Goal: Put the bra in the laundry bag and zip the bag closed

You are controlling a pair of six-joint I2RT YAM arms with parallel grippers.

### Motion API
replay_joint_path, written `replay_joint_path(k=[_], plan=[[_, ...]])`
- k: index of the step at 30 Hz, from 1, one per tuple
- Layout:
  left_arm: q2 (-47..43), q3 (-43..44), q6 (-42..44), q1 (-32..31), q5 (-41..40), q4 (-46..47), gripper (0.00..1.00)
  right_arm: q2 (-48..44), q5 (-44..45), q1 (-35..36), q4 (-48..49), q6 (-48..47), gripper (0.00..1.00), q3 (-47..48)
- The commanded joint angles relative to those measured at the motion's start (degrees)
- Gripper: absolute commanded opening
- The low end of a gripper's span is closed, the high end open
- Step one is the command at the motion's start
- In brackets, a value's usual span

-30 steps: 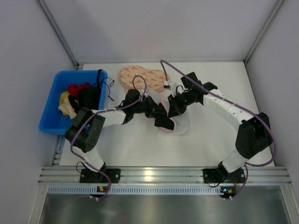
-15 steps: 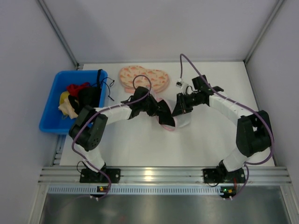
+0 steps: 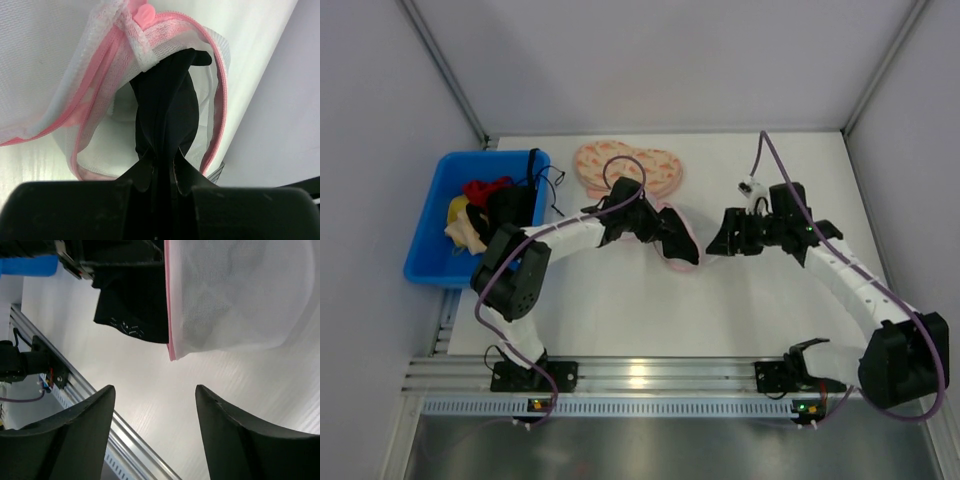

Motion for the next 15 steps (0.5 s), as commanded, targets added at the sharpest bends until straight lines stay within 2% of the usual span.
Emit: replay_joint_path(k=[1,4,8,11,15], plan=[[1.61,2.87,-3.49,-0.28,-1.88,-0.15,0.00,1.23,2.59,3.83,6.82,9.50,0.64,-5.42],[2.31,3.84,-4.37,-0.36,-1.97,0.38,0.00,0.10,7.23,6.21,14.45,16.97,0.55,-9.46],[3.54,5.24,-5.60,-0.28,-1.71,0.46,0.00,0.17,16.82,11.22,19.76,25.41,0.53,-13.07],[4.16,5.60,-5.95,-0.36,-1.71,0.64,0.00,4.64,21.92,14.48,21.44,27.44,0.50,-12.55],[4.16,5.51,-6.30,-0.36,-1.71,0.64,0.00,10.19,26.33,14.75,22.59,27.62,0.42,-10.53]])
